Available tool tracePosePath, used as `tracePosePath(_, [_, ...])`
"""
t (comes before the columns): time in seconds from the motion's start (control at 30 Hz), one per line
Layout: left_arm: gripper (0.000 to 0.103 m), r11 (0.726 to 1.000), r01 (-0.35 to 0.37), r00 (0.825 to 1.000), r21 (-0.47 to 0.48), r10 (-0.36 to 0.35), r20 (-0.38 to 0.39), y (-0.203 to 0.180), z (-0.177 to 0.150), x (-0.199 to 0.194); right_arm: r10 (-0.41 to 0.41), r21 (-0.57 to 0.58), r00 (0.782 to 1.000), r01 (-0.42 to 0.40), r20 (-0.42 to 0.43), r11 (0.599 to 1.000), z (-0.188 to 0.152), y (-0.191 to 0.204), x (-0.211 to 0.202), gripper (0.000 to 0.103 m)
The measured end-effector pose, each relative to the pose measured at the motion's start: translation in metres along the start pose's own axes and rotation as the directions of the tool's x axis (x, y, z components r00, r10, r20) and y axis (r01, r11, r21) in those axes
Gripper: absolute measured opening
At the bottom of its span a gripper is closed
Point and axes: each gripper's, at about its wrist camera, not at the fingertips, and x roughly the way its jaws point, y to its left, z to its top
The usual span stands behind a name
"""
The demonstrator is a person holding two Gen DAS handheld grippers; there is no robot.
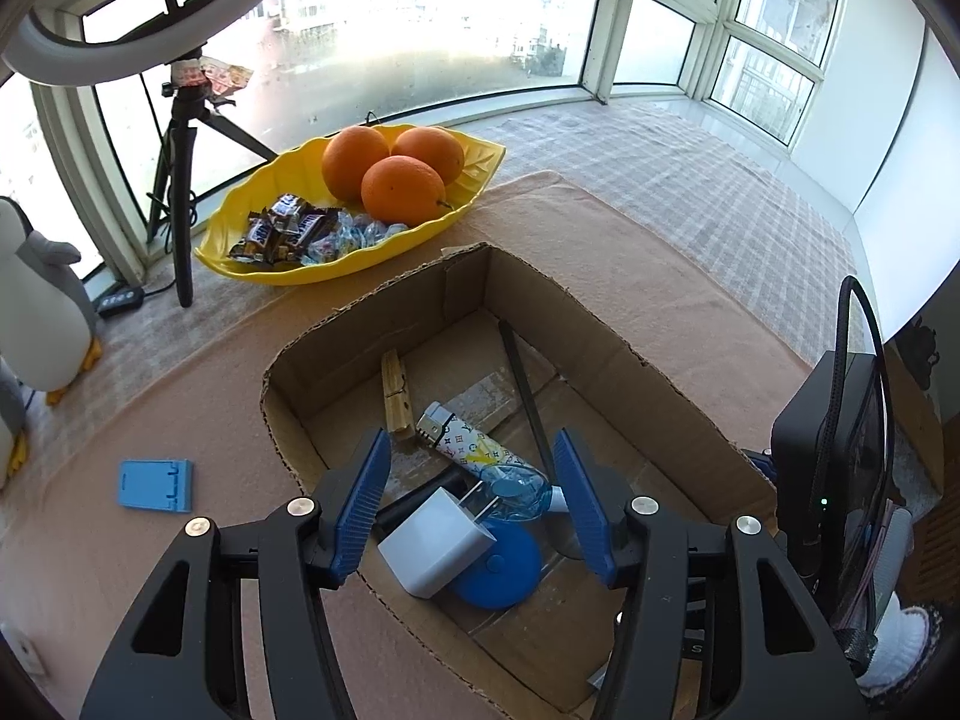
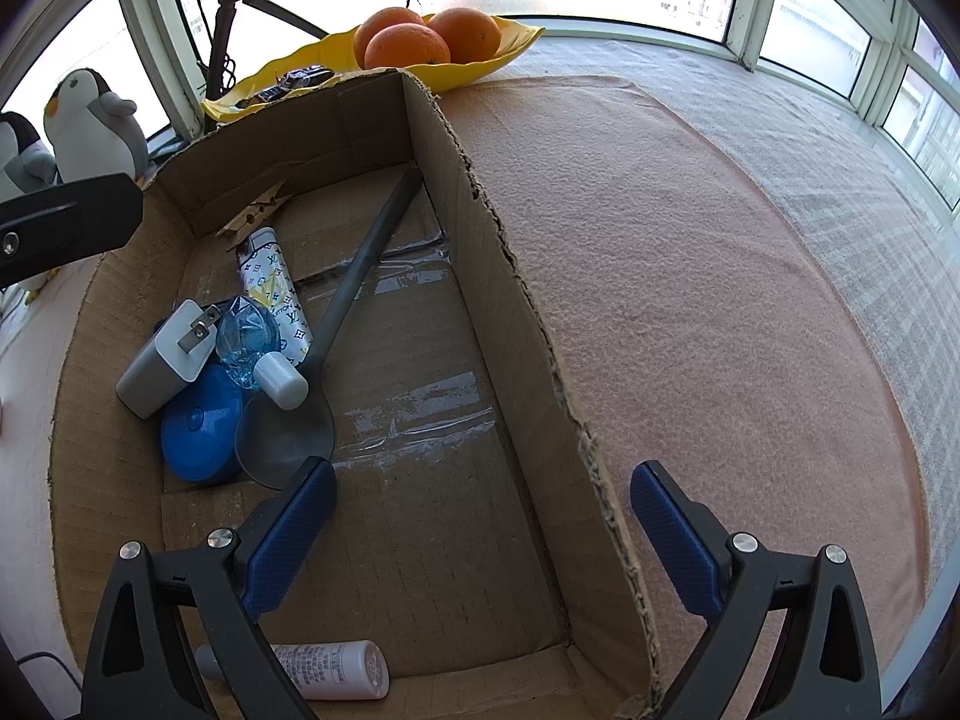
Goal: Organize rigid objects
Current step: 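Carry the clothespin into the box and open the left gripper, then move the left tool to the blue phone stand and grasp it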
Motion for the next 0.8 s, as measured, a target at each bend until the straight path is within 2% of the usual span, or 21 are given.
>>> tracePosePath(0.47, [0.058, 1.0, 0.014, 1.0, -0.003, -0.014, 0.002, 0.009, -0.002, -0.002, 0.0, 0.0, 1.0, 0.0, 0.0, 1.0, 0.0, 0.0, 0.0, 0.098])
tracePosePath(0.8, [0.058, 1.0, 0.011, 1.0, -0.006, -0.01, 0.023, 0.057, -0.008, -0.019, -0.003, 0.003, 1.0, 0.003, -0.004, 1.0, 0.002, 0.0, 0.002, 0.099])
